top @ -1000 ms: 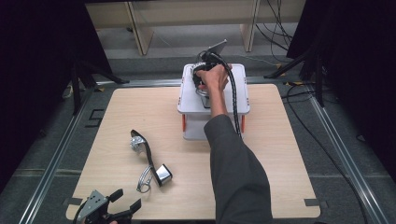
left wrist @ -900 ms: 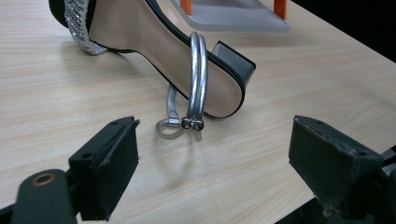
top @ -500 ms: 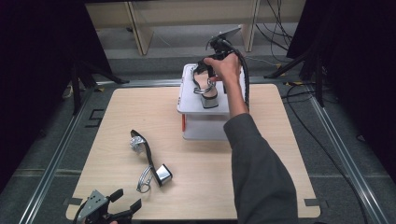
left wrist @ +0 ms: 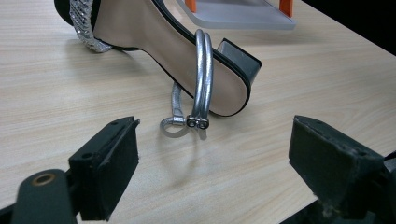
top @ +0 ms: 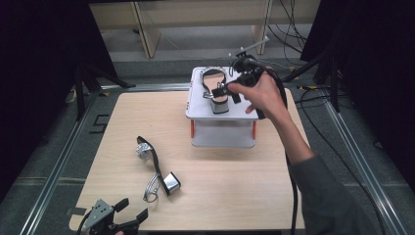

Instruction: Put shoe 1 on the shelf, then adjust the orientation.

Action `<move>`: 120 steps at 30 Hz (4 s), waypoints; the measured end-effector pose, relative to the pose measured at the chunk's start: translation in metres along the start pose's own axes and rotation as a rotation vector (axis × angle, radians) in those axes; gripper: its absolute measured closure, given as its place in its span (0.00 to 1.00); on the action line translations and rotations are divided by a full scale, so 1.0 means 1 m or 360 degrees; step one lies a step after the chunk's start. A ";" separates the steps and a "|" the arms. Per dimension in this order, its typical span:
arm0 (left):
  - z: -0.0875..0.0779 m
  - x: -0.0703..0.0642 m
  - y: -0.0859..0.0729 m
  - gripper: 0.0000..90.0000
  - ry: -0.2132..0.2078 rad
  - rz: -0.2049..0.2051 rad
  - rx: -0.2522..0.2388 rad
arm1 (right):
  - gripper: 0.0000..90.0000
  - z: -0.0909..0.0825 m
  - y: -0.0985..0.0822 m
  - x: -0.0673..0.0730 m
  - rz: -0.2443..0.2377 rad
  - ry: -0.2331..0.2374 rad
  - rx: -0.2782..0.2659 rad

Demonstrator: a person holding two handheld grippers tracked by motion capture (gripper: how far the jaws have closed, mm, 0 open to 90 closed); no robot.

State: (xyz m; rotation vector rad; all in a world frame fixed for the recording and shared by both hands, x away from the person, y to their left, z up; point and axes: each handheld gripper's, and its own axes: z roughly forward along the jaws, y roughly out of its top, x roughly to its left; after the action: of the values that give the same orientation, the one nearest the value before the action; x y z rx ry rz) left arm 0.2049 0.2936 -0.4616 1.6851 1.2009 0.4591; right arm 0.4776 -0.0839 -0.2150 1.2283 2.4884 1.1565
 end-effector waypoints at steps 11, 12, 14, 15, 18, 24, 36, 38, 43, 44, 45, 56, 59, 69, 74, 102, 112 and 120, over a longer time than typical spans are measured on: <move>0.001 0.000 -0.001 0.17 0.0010 -0.0001 -0.0004 | 0.28 0.005 -0.110 0.030 -0.0269 0.0258 0.0034; 0.001 0.000 -0.001 0.17 0.0010 -0.0001 -0.0004 | 0.28 0.009 -0.117 0.030 -0.0272 0.0269 0.0031; 0.004 0.001 -0.001 0.17 -0.0009 0.0013 -0.0031 | 0.28 0.022 -0.135 0.029 -0.0285 0.0286 0.0036; 0.004 0.001 0.000 0.17 -0.0007 0.0013 -0.0024 | 0.28 0.028 -0.143 0.029 -0.0293 0.0280 0.0043; 0.007 0.001 0.000 0.17 -0.0014 0.0023 -0.0025 | 0.28 0.047 -0.165 0.026 -0.0301 0.0316 0.0077; 0.010 -0.001 0.001 0.17 -0.0025 0.0058 0.0024 | 0.28 0.074 -0.188 0.024 -0.0268 0.0334 0.0185; 0.016 -0.001 0.004 0.17 -0.0042 0.0128 0.0036 | 0.24 0.098 -0.229 0.038 -0.0320 0.0374 0.0199; 0.017 -0.002 0.004 0.17 -0.0053 0.0133 0.0045 | 0.24 0.100 -0.235 0.039 -0.0342 0.0388 0.0205; 0.018 -0.004 0.006 0.17 -0.0015 0.0160 0.0065 | 0.23 0.102 -0.245 0.039 -0.0345 0.0387 0.0218; 0.020 -0.005 0.006 0.17 -0.0007 0.0182 0.0077 | 0.23 0.101 -0.247 0.039 -0.0360 0.0382 0.0219; 0.021 -0.005 0.007 0.17 0.0005 0.0179 0.0095 | 0.23 0.100 -0.248 0.039 -0.0344 0.0389 0.0224; 0.045 0.002 0.017 0.43 -0.0005 0.0309 0.0145 | 0.23 0.098 -0.250 0.036 -0.0348 0.0392 0.0221; 0.053 0.000 0.021 0.59 -0.0033 0.0353 0.0161 | 0.23 0.100 -0.250 0.036 -0.0350 0.0396 0.0221; 0.066 -0.010 0.038 0.91 -0.0050 0.0554 0.0071 | 0.24 0.097 -0.250 0.034 -0.0339 0.0397 0.0202; 0.073 -0.026 0.054 0.92 -0.0094 0.0679 0.0089 | 0.25 0.096 -0.249 0.032 -0.0314 0.0404 0.0192; 0.127 -0.096 0.094 0.44 -0.0474 0.0551 0.0284 | 0.22 0.073 -0.257 0.016 -0.0300 0.0298 0.0162; 0.072 -0.063 0.064 0.29 -0.0293 0.0463 0.0270 | 0.18 0.101 -0.255 0.055 -0.0335 0.0405 0.0143; 0.061 -0.049 0.035 0.28 -0.0201 0.0460 0.0318 | 0.20 0.127 -0.250 0.076 -0.0287 0.0321 0.0163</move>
State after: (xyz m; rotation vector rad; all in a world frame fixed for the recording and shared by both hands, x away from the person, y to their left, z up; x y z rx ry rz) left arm 0.2465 0.2200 -0.4484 2.0417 0.9397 0.4101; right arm 0.3260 -0.0489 -0.4605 0.9256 2.7698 1.1722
